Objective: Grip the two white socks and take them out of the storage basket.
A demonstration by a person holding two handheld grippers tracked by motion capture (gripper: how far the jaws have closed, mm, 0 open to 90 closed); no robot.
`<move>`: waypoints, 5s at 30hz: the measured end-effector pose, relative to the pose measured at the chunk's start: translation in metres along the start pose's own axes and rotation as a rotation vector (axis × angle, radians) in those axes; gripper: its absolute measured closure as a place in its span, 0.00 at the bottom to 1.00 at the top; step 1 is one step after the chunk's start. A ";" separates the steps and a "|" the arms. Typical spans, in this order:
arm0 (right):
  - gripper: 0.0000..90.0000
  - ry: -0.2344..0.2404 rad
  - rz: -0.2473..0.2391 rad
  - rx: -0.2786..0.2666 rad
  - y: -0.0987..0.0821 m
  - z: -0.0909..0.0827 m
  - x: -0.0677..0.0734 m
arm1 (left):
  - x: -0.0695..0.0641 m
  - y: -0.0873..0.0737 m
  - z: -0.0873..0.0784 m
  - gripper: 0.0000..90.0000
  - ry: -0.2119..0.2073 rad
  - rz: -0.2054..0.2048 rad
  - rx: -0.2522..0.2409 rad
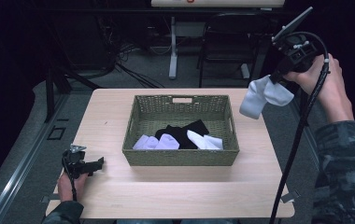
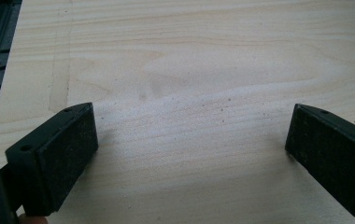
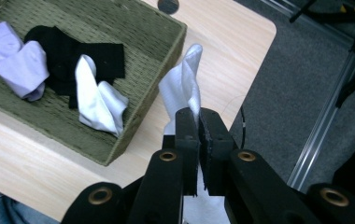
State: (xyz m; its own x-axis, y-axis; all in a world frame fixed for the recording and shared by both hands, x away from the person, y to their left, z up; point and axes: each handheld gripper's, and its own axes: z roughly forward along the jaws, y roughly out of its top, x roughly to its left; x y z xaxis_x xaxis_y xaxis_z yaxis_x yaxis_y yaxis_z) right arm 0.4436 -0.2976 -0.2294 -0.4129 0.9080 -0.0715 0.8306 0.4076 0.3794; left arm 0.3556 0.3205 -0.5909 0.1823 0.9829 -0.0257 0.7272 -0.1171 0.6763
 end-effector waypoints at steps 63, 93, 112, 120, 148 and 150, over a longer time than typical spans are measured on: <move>0.18 0.097 0.027 -0.089 -0.053 0.100 0.005 | 0.000 0.000 0.000 0.02 0.004 0.001 -0.003; 0.10 0.189 -0.218 -0.132 0.018 0.113 0.110 | 0.000 0.000 0.000 0.02 0.004 0.002 -0.003; 0.18 0.270 -0.151 -0.061 0.000 0.230 0.128 | 0.000 0.000 0.000 0.02 0.004 0.002 -0.004; 0.22 0.301 -0.113 -0.011 -0.004 0.258 0.128 | 0.000 0.000 0.001 0.02 0.004 0.002 -0.004; 0.90 0.227 -0.092 0.181 -0.009 0.295 0.137 | 0.000 0.000 0.001 0.02 0.004 0.002 -0.004; 0.92 0.226 -0.090 0.201 -0.009 0.293 0.135 | 0.000 0.000 0.001 0.02 0.004 0.000 -0.003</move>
State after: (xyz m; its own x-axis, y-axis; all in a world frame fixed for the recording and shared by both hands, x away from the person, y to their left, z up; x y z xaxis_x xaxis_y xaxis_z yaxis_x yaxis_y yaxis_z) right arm 0.4895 -0.1500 -0.5124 -0.5420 0.8319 0.1190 0.8349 0.5169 0.1891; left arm 0.3559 0.3205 -0.5913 0.1802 0.9834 -0.0228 0.7249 -0.1171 0.6788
